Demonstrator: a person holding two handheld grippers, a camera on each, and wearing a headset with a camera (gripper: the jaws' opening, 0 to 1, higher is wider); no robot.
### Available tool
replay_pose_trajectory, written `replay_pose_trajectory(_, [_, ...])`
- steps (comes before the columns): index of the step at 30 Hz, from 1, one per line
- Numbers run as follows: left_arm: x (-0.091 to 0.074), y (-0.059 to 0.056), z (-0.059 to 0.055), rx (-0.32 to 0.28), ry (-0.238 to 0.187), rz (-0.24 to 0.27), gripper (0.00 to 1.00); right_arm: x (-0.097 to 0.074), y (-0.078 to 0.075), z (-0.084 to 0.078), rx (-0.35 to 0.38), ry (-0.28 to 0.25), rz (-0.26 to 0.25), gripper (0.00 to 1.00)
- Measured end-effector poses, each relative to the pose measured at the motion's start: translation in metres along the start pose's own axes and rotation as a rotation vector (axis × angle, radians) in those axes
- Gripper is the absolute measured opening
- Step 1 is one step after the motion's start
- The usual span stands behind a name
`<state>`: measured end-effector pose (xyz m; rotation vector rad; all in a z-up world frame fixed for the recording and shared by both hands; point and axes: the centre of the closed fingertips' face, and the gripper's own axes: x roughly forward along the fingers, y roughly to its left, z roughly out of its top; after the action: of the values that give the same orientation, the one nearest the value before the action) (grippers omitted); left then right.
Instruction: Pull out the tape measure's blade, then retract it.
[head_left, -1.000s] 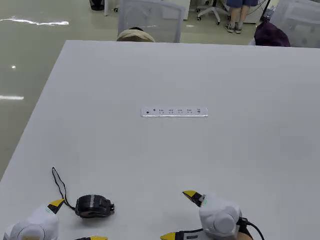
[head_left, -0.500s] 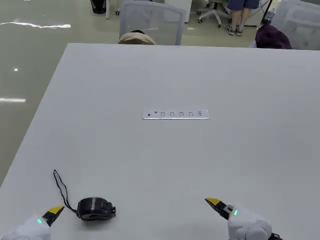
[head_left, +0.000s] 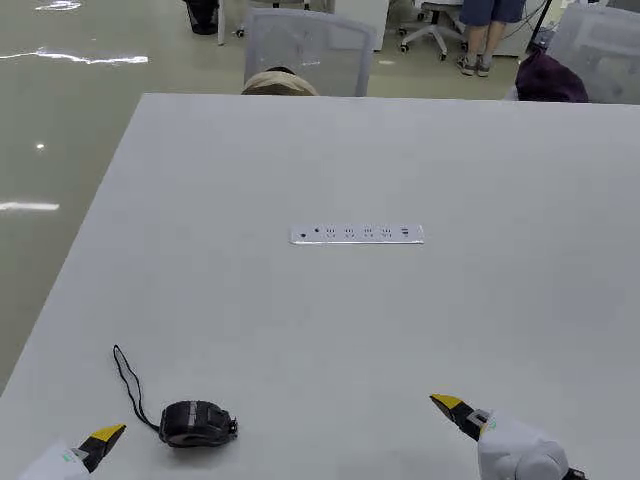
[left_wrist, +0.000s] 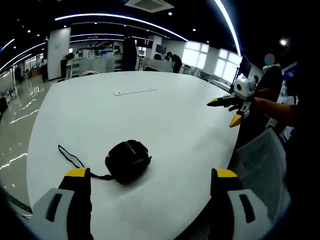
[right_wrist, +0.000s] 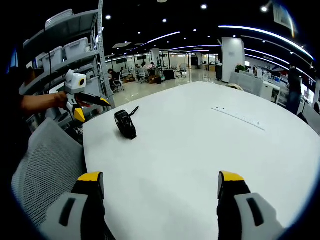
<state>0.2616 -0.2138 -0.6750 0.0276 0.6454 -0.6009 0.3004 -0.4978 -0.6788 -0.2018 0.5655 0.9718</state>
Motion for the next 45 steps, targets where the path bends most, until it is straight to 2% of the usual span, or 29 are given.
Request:
replay_pose_trajectory(4, [-0.0008, 0.002, 0.0016, 0.011, -0.005, 0.011, 0.99, -0.0016, -0.0025, -0.0002, 0.0, 0.0, -0.004, 0.96])
replay_pose_trajectory(23, [-0.002, -0.0016, 0.0072, 0.008, -0.023, -0.005, 0.99, -0.0031, -0.0037, 0.0027, -0.009, -0.001, -0.006, 0.96])
replay_pose_trajectory(45, [-0.0021, 0.0003, 0.0077, 0.006, -0.033, -0.004, 0.99, -0.0031, -0.0068, 0.0023, -0.006, 0.002, -0.011, 0.96])
